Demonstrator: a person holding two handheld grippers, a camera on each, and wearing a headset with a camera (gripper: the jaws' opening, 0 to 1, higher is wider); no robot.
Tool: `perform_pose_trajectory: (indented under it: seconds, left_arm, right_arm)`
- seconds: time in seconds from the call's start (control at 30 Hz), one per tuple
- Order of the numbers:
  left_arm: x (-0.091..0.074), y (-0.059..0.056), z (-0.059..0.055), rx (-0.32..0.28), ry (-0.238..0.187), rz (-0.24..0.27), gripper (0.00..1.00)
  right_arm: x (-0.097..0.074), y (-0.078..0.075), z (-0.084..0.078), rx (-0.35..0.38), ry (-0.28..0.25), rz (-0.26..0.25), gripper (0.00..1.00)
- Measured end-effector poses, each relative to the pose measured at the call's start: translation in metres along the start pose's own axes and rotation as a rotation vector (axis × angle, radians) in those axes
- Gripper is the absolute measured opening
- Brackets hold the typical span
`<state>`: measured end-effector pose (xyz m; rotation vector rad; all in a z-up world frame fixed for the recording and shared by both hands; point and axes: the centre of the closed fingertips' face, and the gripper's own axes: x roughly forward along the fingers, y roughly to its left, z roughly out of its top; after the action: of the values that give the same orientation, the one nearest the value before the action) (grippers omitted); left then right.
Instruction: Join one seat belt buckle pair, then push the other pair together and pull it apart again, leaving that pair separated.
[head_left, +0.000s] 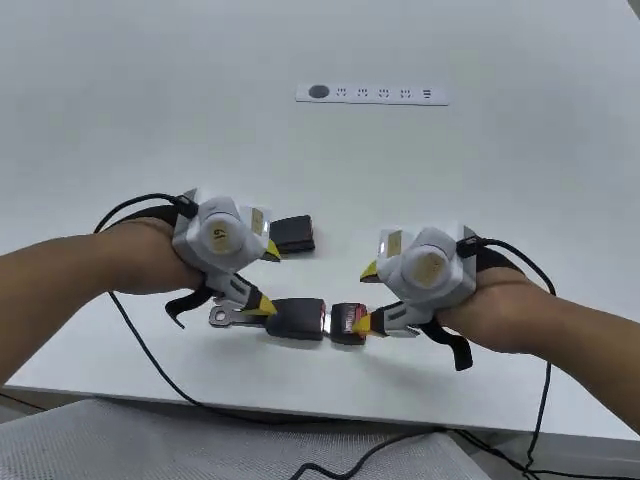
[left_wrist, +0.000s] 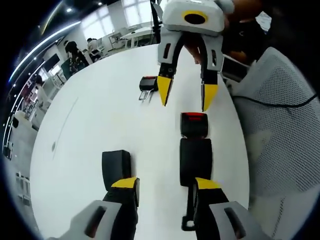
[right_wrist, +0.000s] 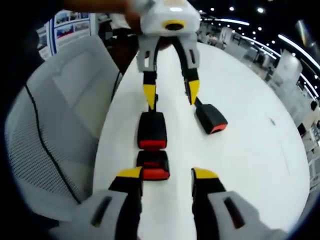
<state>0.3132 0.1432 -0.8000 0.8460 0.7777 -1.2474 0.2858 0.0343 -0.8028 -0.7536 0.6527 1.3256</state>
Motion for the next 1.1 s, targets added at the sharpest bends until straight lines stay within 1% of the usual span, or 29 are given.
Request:
perform_pose_trajectory:
  seconds: [0.1,0.17,0.3,0.33,0.37,0.43,0.5,0.57,0.63,0.7,0.77,0.8,0.87,0.93,0.97,1.1]
  left_arm:
    - [-0.002,0.018,-0.005,-0.033,0.004,0.033,0.46]
    - [-0.001,0.03,-0.006,-0.056,-0.004,0.048,0.46]
    - [0.001,0.05,-0.009,-0.061,0.003,0.069,0.47]
    - [0.002,0.052,-0.009,-0.061,0.003,0.07,0.48]
    - [0.002,0.057,-0.008,-0.064,0.002,0.072,0.48]
    - [0.004,0.064,-0.006,-0.069,-0.002,0.074,0.49]
    - [0.006,0.07,-0.004,-0.063,-0.004,0.075,0.49]
    - [0.008,0.075,-0.004,-0.058,0.002,0.072,0.49]
    - [0.013,0.078,-0.006,-0.057,0.01,0.057,0.48]
    - [0.019,0.077,-0.008,-0.043,0.028,0.033,0.48]
    - [0.024,0.077,-0.008,-0.03,0.04,0.024,0.48]
    - [0.028,0.078,-0.008,-0.029,0.043,0.019,0.47]
    - [0.031,0.077,-0.007,-0.013,0.046,0.009,0.46]
    - [0.036,0.077,-0.012,-0.012,0.057,-0.006,0.44]
    - [0.037,0.078,-0.013,-0.002,0.062,-0.011,0.43]
    - [0.043,0.077,-0.017,0.004,0.077,-0.027,0.36]
  right_arm:
    - [-0.005,-0.013,-0.009,0.002,0.011,-0.019,0.38]
    - [-0.01,-0.022,-0.016,0.006,0.021,-0.031,0.37]
    - [-0.017,-0.038,-0.031,0.012,0.045,-0.05,0.36]
    - [-0.019,-0.041,-0.034,0.013,0.048,-0.053,0.36]
    - [-0.021,-0.045,-0.039,0.015,0.056,-0.058,0.36]
    - [-0.023,-0.05,-0.044,0.021,0.062,-0.063,0.36]
    - [-0.027,-0.056,-0.049,0.024,0.068,-0.067,0.36]
    - [-0.03,-0.061,-0.054,0.03,0.074,-0.074,0.37]
    - [-0.034,-0.065,-0.06,0.031,0.085,-0.077,0.36]
    - [-0.038,-0.07,-0.068,0.042,0.096,-0.085,0.37]
    - [-0.043,-0.077,-0.077,0.051,0.105,-0.102,0.37]
    - [-0.044,-0.078,-0.082,0.066,0.108,-0.096,0.37]
    - [-0.045,-0.079,-0.088,0.067,0.117,-0.093,0.39]
    - [-0.045,-0.08,-0.093,0.079,0.126,-0.085,0.4]
    - [-0.044,-0.079,-0.094,0.08,0.123,-0.074,0.4]
    - [-0.04,-0.079,-0.1,0.084,0.143,-0.053,0.38]
